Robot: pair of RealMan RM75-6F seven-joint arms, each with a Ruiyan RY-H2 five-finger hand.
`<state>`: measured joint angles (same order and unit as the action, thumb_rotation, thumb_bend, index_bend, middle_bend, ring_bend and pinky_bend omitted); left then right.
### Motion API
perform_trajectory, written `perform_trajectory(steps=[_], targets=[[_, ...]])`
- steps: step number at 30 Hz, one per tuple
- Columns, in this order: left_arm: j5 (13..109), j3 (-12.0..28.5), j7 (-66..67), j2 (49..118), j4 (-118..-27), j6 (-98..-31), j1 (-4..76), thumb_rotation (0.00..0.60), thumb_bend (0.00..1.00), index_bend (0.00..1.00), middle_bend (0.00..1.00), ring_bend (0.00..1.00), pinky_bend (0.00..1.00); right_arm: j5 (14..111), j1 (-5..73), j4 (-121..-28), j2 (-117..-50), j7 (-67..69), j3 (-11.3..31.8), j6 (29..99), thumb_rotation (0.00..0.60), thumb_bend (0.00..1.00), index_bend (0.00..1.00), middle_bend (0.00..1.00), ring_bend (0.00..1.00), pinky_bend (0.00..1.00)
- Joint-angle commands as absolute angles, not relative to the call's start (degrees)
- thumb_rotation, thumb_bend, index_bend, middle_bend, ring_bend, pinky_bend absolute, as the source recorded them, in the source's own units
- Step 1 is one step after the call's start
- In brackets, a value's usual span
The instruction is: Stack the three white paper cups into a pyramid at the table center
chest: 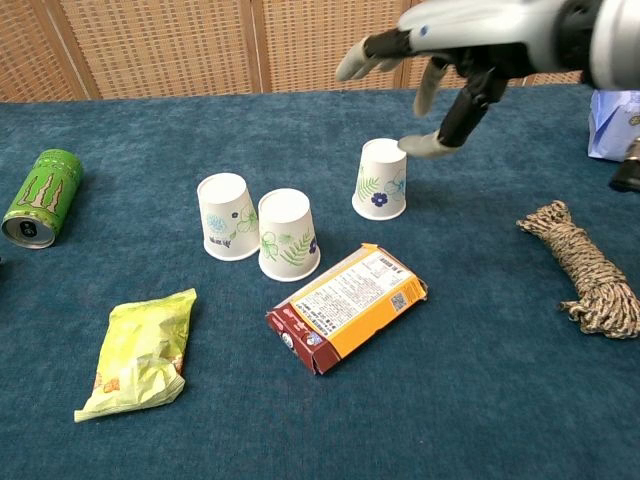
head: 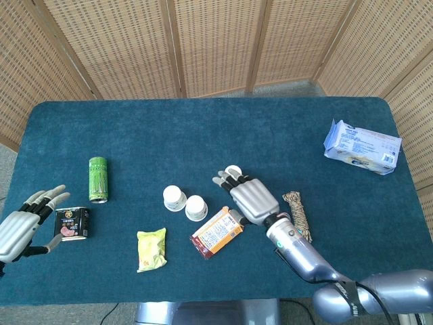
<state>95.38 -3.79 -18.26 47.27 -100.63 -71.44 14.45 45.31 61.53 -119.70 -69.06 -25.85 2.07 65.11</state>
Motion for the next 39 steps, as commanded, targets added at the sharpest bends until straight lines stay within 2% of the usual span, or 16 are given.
perform_trajectory(steps=[1,8,22,39], targets=[[94.0,-3.0,-15.1,48.3,-101.4,-70.2,15.3,0.6,0.44,0.01,0.0,0.0,0.0,49.7,57.6,-121.1,-68.0,-24.5,1.5,68.8,0.6,0.45,0.07,0.07,0.0,0.25],[91.2,-1.6,-7.6,50.0,-103.1,-69.6,16.0,0.6,0.44,0.0,0.0,0.0,0.0,57.8,50.8,-118.0,-68.3,-19.5,1.4,73.1,0.6,0.45,0.06,0.06,0.0,0.23],[86.3,0.8,3.1,52.8,-105.3,-67.3,18.1,0.6,0.44,0.0,0.0,0.0,0.0,74.6,40.8,-111.0,-65.3,-7.1,0.5,76.2,0.6,0.45,0.06,0.06,0.0,0.15],[83.4,2.7,7.8,57.0,-103.6,-61.6,23.2,0.6,0.44,0.0,0.0,0.0,0.0,81.1,32.0,-106.3,-63.7,-1.3,-0.1,78.0,0.6,0.45,0.07,0.06,0.0,0.08]])
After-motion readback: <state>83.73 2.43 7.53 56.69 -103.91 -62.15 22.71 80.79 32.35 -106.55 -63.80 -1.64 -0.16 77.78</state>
